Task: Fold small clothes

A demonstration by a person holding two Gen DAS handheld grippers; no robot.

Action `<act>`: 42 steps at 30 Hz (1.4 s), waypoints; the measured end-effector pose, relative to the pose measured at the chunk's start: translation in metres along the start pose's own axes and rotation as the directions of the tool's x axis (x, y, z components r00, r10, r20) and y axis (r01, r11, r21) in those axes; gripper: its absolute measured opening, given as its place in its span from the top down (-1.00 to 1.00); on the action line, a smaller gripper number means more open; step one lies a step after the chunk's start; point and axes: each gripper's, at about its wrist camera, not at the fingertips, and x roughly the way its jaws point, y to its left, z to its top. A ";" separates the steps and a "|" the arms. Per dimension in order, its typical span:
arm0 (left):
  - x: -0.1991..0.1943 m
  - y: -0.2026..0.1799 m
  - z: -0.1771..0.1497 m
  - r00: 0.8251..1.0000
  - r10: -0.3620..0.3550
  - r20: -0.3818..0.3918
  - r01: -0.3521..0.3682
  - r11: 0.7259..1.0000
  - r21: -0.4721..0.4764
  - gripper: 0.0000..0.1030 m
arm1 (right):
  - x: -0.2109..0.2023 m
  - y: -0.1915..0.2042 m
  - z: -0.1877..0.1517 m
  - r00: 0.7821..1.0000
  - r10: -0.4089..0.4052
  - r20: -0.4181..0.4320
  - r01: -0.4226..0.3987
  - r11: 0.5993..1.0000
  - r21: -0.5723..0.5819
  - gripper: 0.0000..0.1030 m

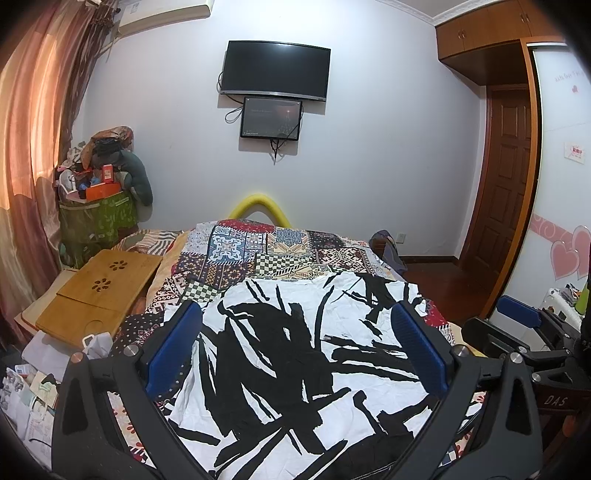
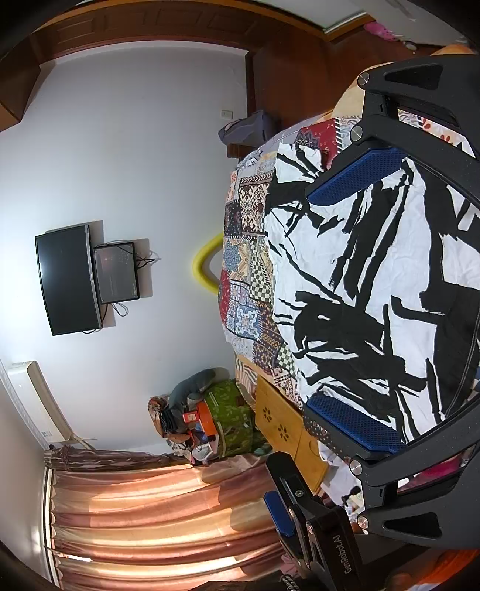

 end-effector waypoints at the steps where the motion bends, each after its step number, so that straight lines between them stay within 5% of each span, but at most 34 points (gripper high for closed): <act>1: 0.000 0.000 0.000 1.000 0.001 0.000 -0.001 1.000 0.000 -1.00 | 0.000 0.000 0.000 1.000 0.000 0.000 0.000 1.000 0.000 -0.99; 27: 0.008 0.004 0.000 1.000 -0.007 -0.011 0.007 1.000 -0.016 -1.00 | 0.004 -0.003 -0.001 1.000 -0.006 -0.010 0.006 1.000 0.001 -0.99; 36: 0.049 0.040 0.001 0.995 0.081 -0.054 -0.083 0.996 -0.039 -1.00 | 0.039 -0.007 0.002 0.998 -0.007 -0.060 0.007 1.000 -0.006 -0.99; 42: 0.102 0.095 -0.002 0.976 0.143 -0.165 -0.163 0.980 -0.113 -1.00 | 0.073 -0.004 0.008 0.996 0.012 -0.092 -0.017 0.999 -0.045 -0.99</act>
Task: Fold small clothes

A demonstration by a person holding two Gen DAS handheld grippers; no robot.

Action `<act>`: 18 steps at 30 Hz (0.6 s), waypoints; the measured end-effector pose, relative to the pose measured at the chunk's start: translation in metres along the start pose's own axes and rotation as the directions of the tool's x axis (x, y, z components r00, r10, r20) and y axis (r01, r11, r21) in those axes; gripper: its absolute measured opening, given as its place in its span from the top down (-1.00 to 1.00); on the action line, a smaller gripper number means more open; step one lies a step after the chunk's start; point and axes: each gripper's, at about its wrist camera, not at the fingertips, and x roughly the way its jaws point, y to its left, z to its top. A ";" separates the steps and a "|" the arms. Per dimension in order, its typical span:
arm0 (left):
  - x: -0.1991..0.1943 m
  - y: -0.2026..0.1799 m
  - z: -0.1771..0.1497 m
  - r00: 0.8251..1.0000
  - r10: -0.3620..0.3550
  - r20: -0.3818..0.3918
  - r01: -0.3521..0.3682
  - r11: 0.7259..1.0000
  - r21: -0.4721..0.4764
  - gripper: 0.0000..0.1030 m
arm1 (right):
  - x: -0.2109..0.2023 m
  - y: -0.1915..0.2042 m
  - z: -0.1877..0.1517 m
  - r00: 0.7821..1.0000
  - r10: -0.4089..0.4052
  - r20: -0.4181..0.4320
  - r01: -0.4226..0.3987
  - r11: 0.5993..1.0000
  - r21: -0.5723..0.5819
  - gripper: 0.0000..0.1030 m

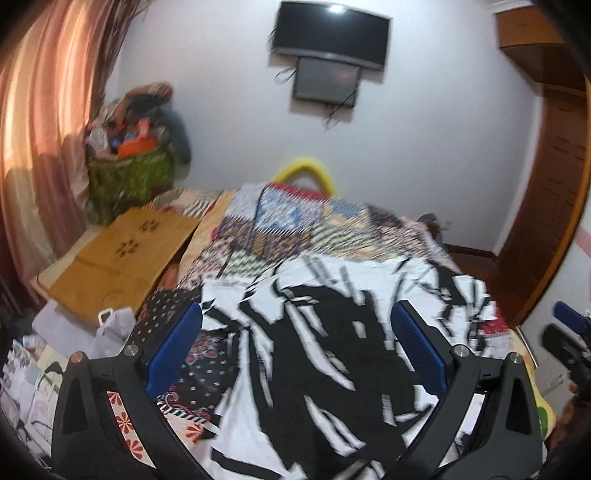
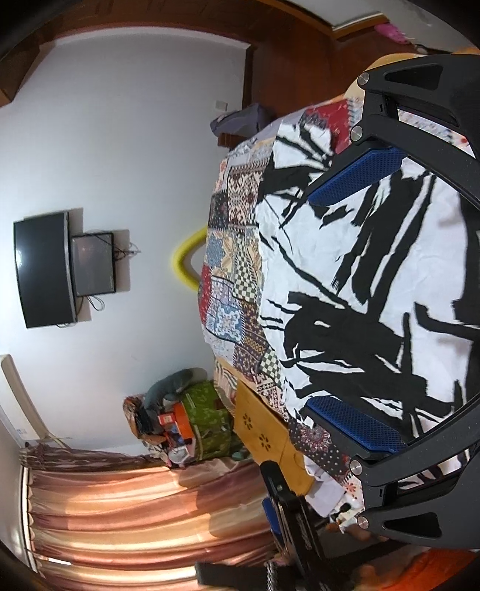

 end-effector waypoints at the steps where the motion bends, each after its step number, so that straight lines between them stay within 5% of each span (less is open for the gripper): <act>1: 0.013 0.010 0.001 1.000 0.018 -0.026 -0.018 1.000 -0.015 -1.00 | 0.006 0.000 0.002 1.000 0.005 -0.006 -0.005 1.000 -0.007 -0.99; 5: 0.060 0.051 -0.003 0.987 0.102 -0.125 -0.109 0.993 -0.051 -1.00 | 0.037 0.006 0.009 0.999 0.008 -0.039 -0.011 0.998 -0.062 -0.99; 9: 0.109 0.088 -0.017 0.952 0.181 -0.246 -0.199 0.979 -0.050 -1.00 | 0.070 0.011 0.014 0.995 0.045 -0.090 -0.055 0.992 -0.116 -0.99; 18: 0.165 0.128 -0.040 0.893 0.023 -0.449 -0.123 0.973 -0.195 -1.00 | 0.161 0.015 0.019 0.962 0.112 -0.249 -0.158 0.972 -0.176 -0.92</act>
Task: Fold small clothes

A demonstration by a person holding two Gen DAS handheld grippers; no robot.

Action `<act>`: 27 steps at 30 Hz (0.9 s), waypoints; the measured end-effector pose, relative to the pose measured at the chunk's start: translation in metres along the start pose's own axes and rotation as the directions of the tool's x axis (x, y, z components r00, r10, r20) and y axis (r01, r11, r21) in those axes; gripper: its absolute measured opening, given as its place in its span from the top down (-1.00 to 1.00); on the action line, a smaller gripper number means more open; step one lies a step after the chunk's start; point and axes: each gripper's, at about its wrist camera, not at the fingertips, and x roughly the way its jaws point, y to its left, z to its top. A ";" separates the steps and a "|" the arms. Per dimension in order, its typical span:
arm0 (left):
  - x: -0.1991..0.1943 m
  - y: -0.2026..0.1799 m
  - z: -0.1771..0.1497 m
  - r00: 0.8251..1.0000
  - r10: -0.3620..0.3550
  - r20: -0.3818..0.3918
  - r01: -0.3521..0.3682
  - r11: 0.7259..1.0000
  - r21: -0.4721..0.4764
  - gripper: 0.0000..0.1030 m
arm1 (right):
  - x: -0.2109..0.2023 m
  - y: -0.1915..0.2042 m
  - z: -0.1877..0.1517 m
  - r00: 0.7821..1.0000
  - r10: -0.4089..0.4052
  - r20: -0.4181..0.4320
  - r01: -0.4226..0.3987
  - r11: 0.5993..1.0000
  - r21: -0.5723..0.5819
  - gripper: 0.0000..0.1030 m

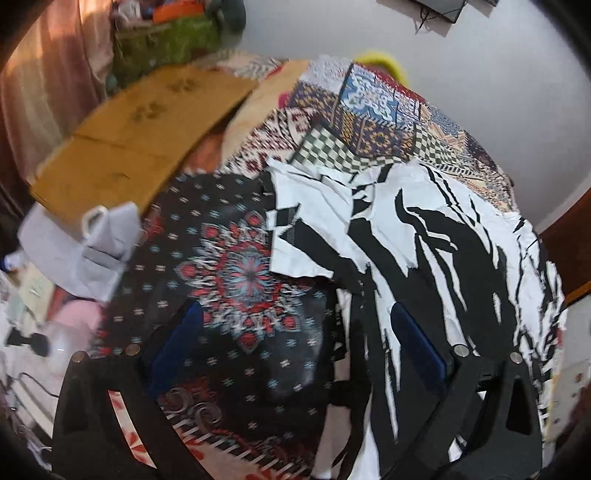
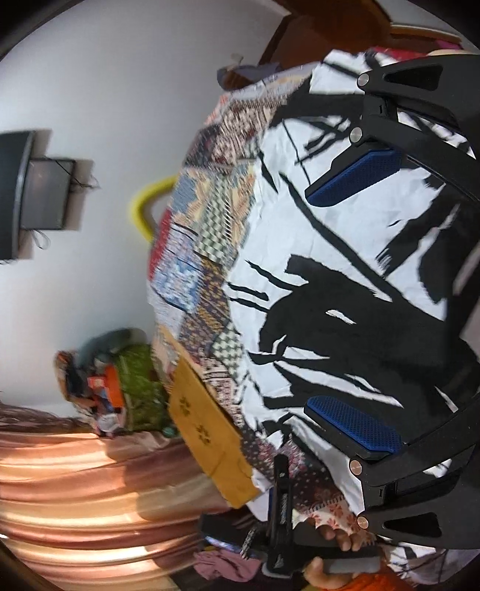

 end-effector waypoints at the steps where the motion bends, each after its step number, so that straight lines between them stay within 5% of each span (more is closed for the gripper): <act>1: 0.005 -0.001 0.001 1.000 -0.024 -0.016 0.024 1.000 -0.004 -0.97 | 0.009 -0.003 0.002 1.000 0.008 -0.018 -0.008 1.000 0.000 -0.88; 12: 0.065 -0.007 0.017 0.955 -0.223 -0.195 0.204 0.972 -0.117 -0.36 | 0.103 -0.029 -0.006 0.957 0.148 -0.249 -0.128 0.987 0.093 0.05; 16: 0.072 -0.008 0.031 0.960 -0.229 -0.162 0.215 0.971 -0.100 -0.25 | 0.117 -0.030 -0.016 0.937 0.172 -0.304 -0.149 0.984 0.100 0.18; 23: 0.090 0.001 0.056 0.964 -0.232 -0.132 0.218 0.970 -0.109 0.53 | 0.123 -0.032 -0.022 0.928 0.189 -0.322 -0.168 0.981 0.094 0.20; 27: 0.094 -0.005 0.066 0.985 -0.139 -0.106 0.135 0.990 -0.050 0.79 | 0.122 -0.032 -0.023 0.926 0.193 -0.323 -0.171 0.981 0.097 0.20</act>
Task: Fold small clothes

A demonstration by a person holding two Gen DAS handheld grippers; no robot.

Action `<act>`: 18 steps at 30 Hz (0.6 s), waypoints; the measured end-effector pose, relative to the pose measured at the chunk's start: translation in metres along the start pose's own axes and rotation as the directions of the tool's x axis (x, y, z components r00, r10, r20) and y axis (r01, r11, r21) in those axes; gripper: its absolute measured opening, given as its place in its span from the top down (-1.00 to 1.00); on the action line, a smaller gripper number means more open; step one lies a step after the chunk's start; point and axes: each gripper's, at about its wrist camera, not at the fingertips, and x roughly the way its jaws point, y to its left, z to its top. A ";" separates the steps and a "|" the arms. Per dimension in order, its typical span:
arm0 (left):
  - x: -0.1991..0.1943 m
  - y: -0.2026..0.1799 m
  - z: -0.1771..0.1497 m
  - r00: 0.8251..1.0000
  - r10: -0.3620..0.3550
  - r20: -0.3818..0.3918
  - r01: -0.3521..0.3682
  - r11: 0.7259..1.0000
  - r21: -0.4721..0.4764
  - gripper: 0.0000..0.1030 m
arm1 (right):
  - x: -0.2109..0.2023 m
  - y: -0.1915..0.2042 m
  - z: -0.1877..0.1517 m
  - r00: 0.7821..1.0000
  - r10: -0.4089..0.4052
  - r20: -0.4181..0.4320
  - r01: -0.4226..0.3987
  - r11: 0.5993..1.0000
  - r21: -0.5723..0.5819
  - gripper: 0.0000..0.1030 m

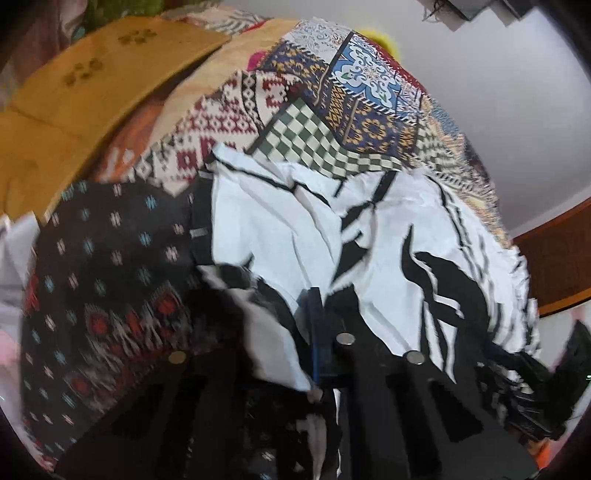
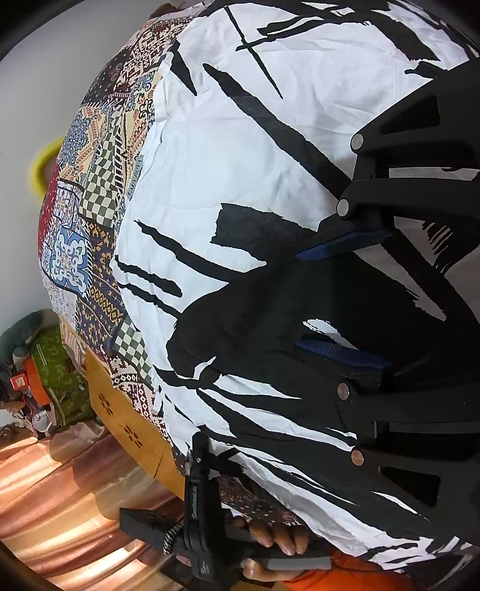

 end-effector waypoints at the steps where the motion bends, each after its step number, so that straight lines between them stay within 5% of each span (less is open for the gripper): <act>1: -0.002 -0.005 0.002 0.998 0.045 0.033 -0.046 0.998 0.032 0.79 | 0.000 0.000 0.000 1.000 -0.001 -0.001 0.001 1.000 -0.001 0.20; 4: -0.012 -0.028 0.003 0.971 0.186 0.152 -0.209 0.966 0.152 0.86 | -0.001 0.000 0.000 1.000 0.001 -0.008 -0.001 1.000 0.003 0.20; 10: -0.037 -0.084 -0.002 0.949 0.154 0.274 -0.249 0.902 0.352 0.92 | -0.016 -0.003 0.002 1.000 -0.007 0.007 0.007 1.000 0.027 0.20; 13: -0.047 -0.116 -0.014 0.954 0.084 0.287 -0.215 0.858 0.465 0.92 | -0.036 -0.008 0.004 0.999 -0.024 0.042 0.022 0.999 0.040 0.20; 18: -0.032 -0.153 -0.041 0.979 0.032 0.200 -0.146 0.792 0.592 0.92 | -0.068 -0.013 0.005 0.994 -0.057 0.094 0.052 0.997 0.054 0.20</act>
